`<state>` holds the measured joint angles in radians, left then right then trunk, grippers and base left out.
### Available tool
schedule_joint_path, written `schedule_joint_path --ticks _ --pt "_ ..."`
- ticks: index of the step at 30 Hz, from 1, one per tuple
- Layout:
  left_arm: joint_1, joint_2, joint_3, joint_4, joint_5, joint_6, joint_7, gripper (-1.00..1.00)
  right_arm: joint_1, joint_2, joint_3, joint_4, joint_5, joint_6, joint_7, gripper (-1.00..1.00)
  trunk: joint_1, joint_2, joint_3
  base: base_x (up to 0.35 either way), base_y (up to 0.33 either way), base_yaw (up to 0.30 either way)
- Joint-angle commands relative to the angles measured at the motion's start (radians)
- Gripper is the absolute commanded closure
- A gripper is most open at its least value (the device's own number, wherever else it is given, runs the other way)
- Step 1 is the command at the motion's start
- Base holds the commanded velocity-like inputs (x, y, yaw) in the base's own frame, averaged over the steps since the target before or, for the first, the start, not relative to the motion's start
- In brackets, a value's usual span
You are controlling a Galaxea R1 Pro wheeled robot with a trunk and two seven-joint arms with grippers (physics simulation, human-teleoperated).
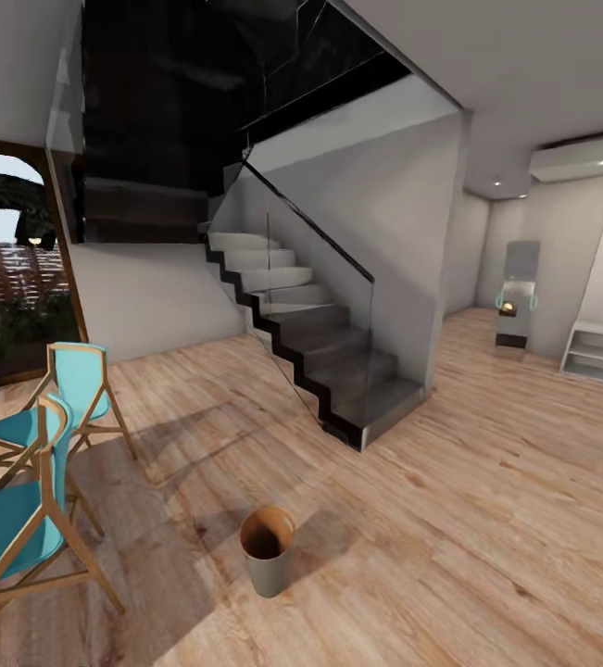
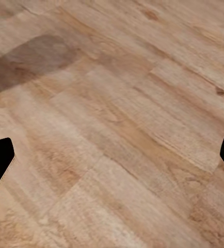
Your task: Put the three can of soda from the living room inside the tash can in the kitchen.
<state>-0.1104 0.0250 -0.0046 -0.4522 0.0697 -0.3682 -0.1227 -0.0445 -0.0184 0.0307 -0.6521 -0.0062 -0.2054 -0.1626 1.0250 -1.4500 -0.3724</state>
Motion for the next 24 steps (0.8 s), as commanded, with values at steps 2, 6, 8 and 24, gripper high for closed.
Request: schedule_joint_path --ticks 2,6,8,24 --pt "0.000 0.000 0.000 0.000 0.000 0.000 0.000 -1.00 0.000 0.000 0.000 0.000 0.000 0.000 0.000 -1.00 0.000 0.000 0.001 0.177 -0.138 0.253" --pt "0.000 0.000 0.000 0.000 0.000 0.000 0.000 -1.00 0.000 0.000 0.000 0.000 0.000 0.000 0.000 -1.00 0.000 0.000 0.004 0.179 -0.140 0.252" --pt "0.000 0.000 0.000 0.000 0.000 0.000 0.000 -1.00 0.000 -0.001 0.000 0.000 -0.001 0.000 0.000 -1.00 0.000 0.000 0.005 0.188 -0.145 0.250" --pt "0.000 0.000 0.000 0.000 -0.002 0.000 0.000 -1.00 0.000 -0.006 0.016 0.000 0.008 -0.001 0.008 -1.00 0.000 0.000 0.011 0.224 -0.155 0.141"
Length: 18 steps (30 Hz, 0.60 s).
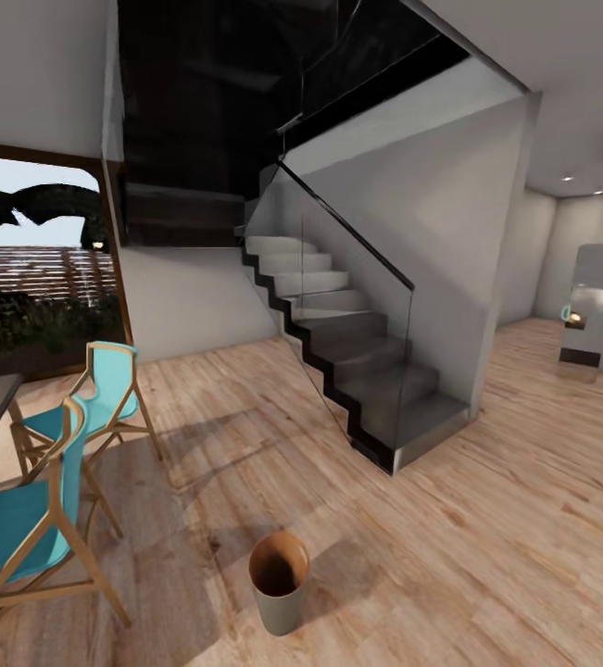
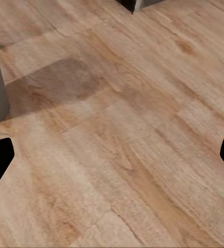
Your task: Put the three can of soda from the living room inside the tash can in the kitchen.
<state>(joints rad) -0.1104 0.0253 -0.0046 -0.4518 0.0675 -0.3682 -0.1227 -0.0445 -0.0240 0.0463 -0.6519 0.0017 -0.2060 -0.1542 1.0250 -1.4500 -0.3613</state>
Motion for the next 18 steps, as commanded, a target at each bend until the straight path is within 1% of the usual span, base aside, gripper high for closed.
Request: schedule_joint_path --ticks 1,3,11,12,16,18 --pt "0.000 0.000 0.000 0.000 0.000 0.000 0.000 -1.00 0.000 -0.002 0.013 0.000 0.001 0.000 0.003 -1.00 0.000 0.000 0.000 0.237 -0.159 0.011" --pt "0.000 0.000 0.000 0.000 0.000 0.000 0.000 -1.00 0.000 -0.005 0.032 0.000 0.001 0.000 0.004 -1.00 0.000 0.000 0.000 0.237 -0.159 0.006" --pt "0.000 -0.001 0.000 0.000 0.000 0.000 0.000 -1.00 0.000 0.005 0.042 0.000 -0.009 -0.002 -0.005 -1.00 0.000 0.000 0.000 0.238 -0.159 0.006" --pt "0.000 -0.001 0.000 0.000 -0.001 0.000 0.000 -1.00 0.000 0.010 0.044 0.000 -0.010 -0.002 -0.007 -1.00 0.000 0.000 0.000 0.238 -0.163 0.155" --pt "0.000 -0.001 0.000 -0.001 0.000 0.000 0.001 -1.00 0.000 0.013 0.044 0.003 -0.011 -0.018 -0.008 -1.00 0.000 0.000 0.000 0.238 -0.168 0.201" --pt "0.000 -0.001 0.000 -0.001 0.000 0.000 0.001 -1.00 0.000 0.015 0.044 0.021 -0.012 -0.028 -0.008 -1.00 0.000 0.000 0.000 0.238 -0.173 0.241"
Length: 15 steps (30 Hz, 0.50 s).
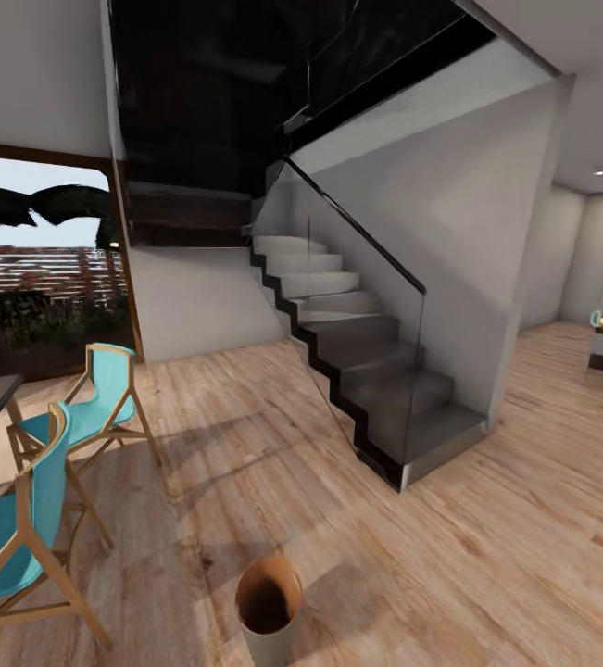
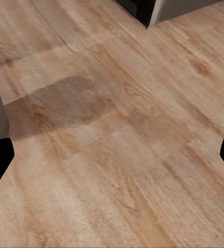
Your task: Put the three can of soda from the living room inside the tash can in the kitchen.
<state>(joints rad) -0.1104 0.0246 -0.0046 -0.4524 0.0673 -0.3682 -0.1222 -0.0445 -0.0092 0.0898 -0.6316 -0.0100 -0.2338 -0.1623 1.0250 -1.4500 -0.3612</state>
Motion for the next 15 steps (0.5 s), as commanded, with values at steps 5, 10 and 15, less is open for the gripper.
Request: schedule_joint_path --ticks 5,10,15 --pt "0.000 0.000 0.000 0.000 0.000 0.000 0.000 -1.00 0.000 0.001 0.000 0.016 0.000 -0.007 0.000 -1.00 0.000 0.000 0.000 0.236 -0.174 0.252" --pt "0.000 0.000 0.000 0.000 0.001 0.000 0.000 -1.00 0.000 0.001 0.001 0.023 0.001 -0.010 0.000 -1.00 0.000 0.000 0.000 0.199 -0.097 0.258" --pt "0.000 0.001 0.000 0.000 0.002 0.004 0.000 -1.00 0.000 0.000 0.001 0.024 0.001 -0.010 0.000 -1.00 0.000 0.000 -0.001 0.189 -0.021 0.250"
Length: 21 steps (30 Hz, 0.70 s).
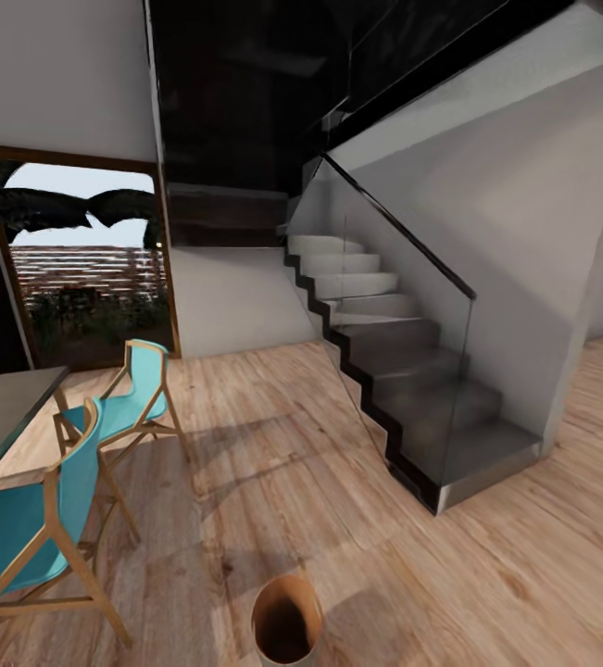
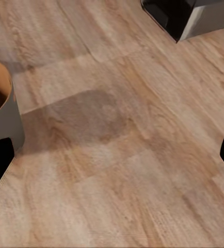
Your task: Put the three can of soda from the living room inside the tash can in the kitchen.
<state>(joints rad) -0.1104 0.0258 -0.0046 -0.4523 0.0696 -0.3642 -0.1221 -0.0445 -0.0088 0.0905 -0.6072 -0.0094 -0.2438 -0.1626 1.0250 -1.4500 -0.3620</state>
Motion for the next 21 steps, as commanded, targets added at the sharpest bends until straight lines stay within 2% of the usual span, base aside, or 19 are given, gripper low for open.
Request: schedule_joint_path --ticks 1,6,7,10,11,12,14,15,17,21 --pt "0.000 0.000 0.000 0.000 0.001 0.000 0.000 -1.00 0.000 0.000 0.000 0.000 0.000 0.000 0.000 -1.00 0.000 0.000 -0.001 0.206 -0.008 0.214" --pt "-0.002 0.004 0.000 0.000 0.003 0.006 -0.008 -1.00 0.000 0.001 0.001 0.001 0.000 0.001 0.000 -1.00 0.000 0.000 -0.004 0.221 -0.004 0.170" --pt "-0.004 0.019 0.000 -0.002 0.005 0.046 -0.013 -1.00 0.000 0.000 0.001 -0.001 0.000 0.007 0.005 -1.00 0.000 0.000 -0.005 0.277 -0.001 0.048" --pt "-0.015 0.026 0.000 -0.004 0.008 0.118 -0.027 -1.00 -0.004 0.000 0.001 -0.007 -0.001 0.012 0.009 -1.00 0.000 0.000 -0.005 0.292 -0.001 0.031" --pt "-0.026 0.030 0.000 -0.004 0.010 0.168 -0.050 -1.00 -0.009 0.001 0.001 -0.012 -0.001 0.024 0.011 -1.00 0.000 0.000 -0.005 0.295 0.000 0.016" --pt "-0.032 0.031 0.000 -0.004 0.010 0.188 -0.064 -1.00 -0.013 0.003 0.002 -0.015 -0.001 0.040 0.011 -1.00 0.000 0.000 -0.005 0.287 0.000 0.013" --pt "-0.047 0.033 0.001 -0.002 0.011 0.226 -0.099 -1.00 -0.041 0.008 0.000 -0.034 -0.002 0.158 0.014 -1.00 0.000 0.000 -0.005 0.252 0.000 0.007" --pt "-0.053 0.033 0.001 -0.001 0.011 0.240 -0.112 -1.00 -0.074 0.010 -0.004 -0.053 -0.003 0.297 0.020 -1.00 0.000 0.000 -0.005 0.215 0.000 0.004" --pt "-0.057 0.034 0.001 -0.001 0.011 0.250 -0.121 -1.00 -0.117 0.009 -0.015 -0.078 -0.006 0.458 0.040 -1.00 0.000 0.000 -0.005 0.196 0.000 0.003" --pt "-0.060 0.034 0.001 0.000 0.011 0.258 -0.129 -1.00 -0.202 0.002 -0.078 -0.181 -0.031 0.761 0.129 -1.00 0.000 0.000 -0.005 0.168 0.000 0.002"
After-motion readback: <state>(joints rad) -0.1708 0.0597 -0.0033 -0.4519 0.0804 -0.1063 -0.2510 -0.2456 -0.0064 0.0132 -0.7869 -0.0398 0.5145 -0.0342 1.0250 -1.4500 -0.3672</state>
